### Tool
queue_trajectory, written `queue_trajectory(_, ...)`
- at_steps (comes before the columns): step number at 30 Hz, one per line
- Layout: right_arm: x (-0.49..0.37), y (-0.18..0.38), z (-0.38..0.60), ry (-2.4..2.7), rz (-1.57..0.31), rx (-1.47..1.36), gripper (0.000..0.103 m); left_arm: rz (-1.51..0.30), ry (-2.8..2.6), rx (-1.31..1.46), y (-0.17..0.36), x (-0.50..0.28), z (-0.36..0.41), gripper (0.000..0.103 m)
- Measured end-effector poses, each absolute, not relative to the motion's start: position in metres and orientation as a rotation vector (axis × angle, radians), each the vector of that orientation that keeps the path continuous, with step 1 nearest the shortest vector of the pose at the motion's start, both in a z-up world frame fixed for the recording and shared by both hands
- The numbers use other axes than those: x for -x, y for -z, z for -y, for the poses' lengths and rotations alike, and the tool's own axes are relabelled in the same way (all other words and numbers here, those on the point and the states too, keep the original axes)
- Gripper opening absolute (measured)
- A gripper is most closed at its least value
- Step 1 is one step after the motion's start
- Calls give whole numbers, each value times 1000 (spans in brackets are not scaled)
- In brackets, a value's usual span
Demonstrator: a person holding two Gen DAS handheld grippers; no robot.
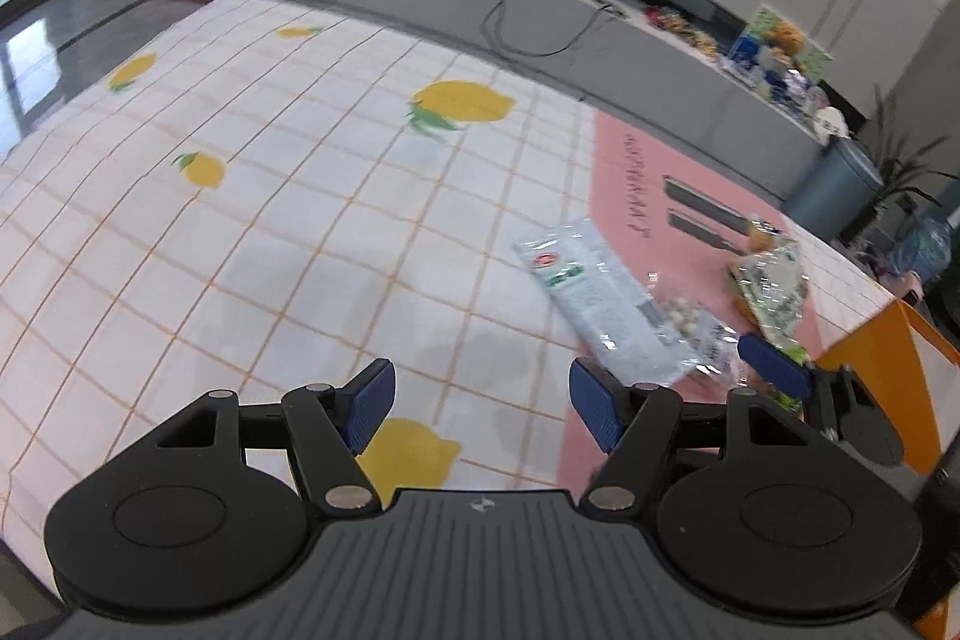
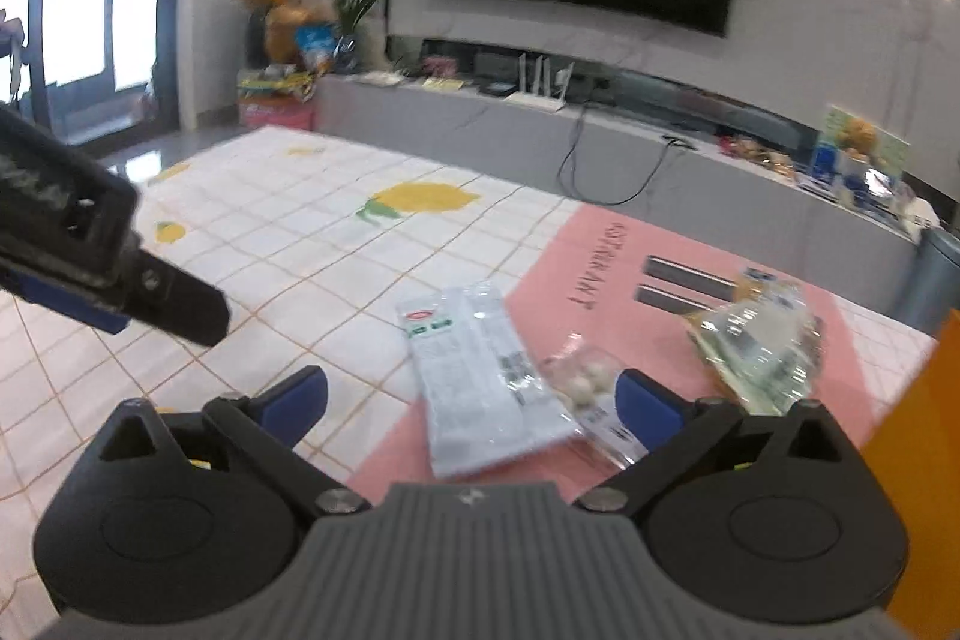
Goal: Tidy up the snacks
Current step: 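Grasp the white milk-drink stick pack with the right gripper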
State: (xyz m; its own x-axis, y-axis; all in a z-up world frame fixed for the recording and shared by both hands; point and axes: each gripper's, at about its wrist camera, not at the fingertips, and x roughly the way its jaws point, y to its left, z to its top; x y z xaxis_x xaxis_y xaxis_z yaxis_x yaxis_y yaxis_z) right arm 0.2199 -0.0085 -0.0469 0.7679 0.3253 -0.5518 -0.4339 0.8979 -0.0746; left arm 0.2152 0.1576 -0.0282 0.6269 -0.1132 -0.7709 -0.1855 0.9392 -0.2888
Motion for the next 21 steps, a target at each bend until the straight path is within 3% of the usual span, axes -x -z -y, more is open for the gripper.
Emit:
queue_trajectory(3, -237, 51, -7, -433, -583, 240, 98, -892, -50, 400, 26, -213, -171, 77)
queue_trajectory(7, -263, 57, -20, -441, -659, 255, 76, -889, -99, 393, 26, -213, -181, 77)
queue_trajectory(18, -287, 71, -39, -452, -704, 356, 80, -925, -63, 451, 31, -214, -183, 77)
queue_trajectory(21, -291, 69, -39, -486, -720, 344, 56, -929, -64, 463, 32, -215, -186, 77)
